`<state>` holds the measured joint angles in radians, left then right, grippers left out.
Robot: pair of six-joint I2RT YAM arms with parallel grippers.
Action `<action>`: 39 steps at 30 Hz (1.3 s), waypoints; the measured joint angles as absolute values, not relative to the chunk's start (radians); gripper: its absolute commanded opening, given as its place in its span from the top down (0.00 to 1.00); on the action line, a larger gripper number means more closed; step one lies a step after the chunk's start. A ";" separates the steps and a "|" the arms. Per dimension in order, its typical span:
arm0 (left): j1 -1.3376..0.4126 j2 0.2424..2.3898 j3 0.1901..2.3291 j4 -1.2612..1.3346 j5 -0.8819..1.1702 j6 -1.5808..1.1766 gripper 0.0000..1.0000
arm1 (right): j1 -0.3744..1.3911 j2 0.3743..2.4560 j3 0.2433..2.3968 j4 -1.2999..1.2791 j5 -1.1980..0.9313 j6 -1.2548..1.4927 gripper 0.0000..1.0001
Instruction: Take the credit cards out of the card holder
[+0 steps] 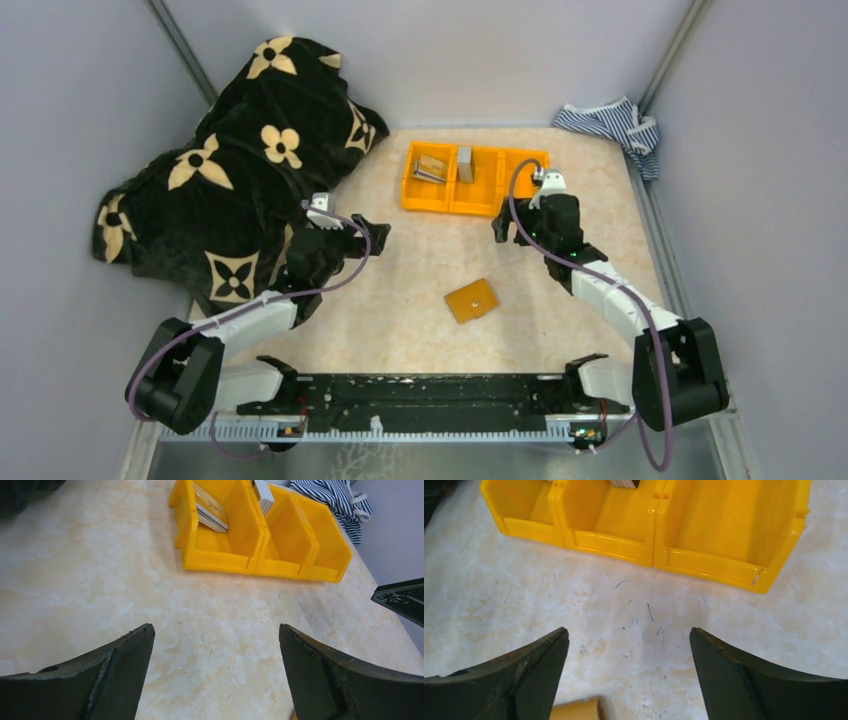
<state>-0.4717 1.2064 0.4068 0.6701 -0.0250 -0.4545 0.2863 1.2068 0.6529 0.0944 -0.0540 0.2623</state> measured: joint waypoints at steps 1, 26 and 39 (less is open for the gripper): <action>-0.472 1.208 0.407 0.669 -0.029 -0.453 0.01 | 0.286 1.204 0.653 0.093 -0.054 0.262 0.01; -0.472 1.286 0.349 0.695 -0.040 -0.455 0.05 | 0.704 1.319 0.602 -0.056 0.262 0.257 0.38; -0.513 1.385 0.400 0.696 -0.006 -0.466 0.07 | 0.922 1.232 0.523 -0.113 0.323 0.399 0.72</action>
